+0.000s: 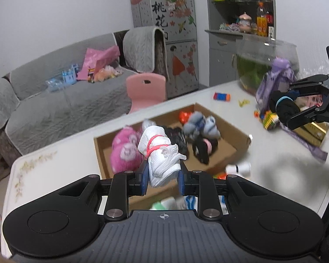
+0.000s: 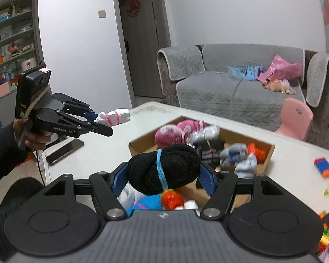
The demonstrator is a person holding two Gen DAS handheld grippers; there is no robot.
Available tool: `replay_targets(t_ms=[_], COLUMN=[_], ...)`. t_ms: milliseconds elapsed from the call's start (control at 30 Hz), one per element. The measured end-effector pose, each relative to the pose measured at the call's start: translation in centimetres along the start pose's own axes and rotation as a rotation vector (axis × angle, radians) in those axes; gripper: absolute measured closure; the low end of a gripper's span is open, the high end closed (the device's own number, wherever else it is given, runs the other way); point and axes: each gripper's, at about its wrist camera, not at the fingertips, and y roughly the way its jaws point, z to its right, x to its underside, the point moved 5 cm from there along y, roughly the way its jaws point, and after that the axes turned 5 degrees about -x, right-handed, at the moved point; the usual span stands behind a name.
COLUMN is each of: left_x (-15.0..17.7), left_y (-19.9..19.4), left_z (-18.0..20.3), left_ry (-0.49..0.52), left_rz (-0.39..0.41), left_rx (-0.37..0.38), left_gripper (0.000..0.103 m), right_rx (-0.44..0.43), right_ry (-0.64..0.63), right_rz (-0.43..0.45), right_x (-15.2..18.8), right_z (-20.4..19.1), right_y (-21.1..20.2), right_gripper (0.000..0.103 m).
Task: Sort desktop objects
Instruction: 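Lift both held socks over the cardboard box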
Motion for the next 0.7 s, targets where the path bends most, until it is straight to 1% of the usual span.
replay_targets(t_ms=[100,367,700], left_x=[-1.2,-3.0,-3.1], left_y=[0.7,2.5,5.1], left_z=[-0.3,-0.8,-0.7], left_ry=[-0.004,-0.011,-0.014], left_rz=[0.003,0.010,-0.019], left_rx=[-0.005,0.016,0.032], left_gripper=[0.071,0.071,0.071], right_rx=[-0.013,-0.045,-0.048], right_ry=[0.017,0.058,0.099], right_rz=[0.017,0.025,0.013], right_x=[-1.1,-2.0,-2.2], right_z=[0.9,2.5,4.1], right_y=[0.4,2.1,3.3], right_gripper=[0.039,0.039,0.039])
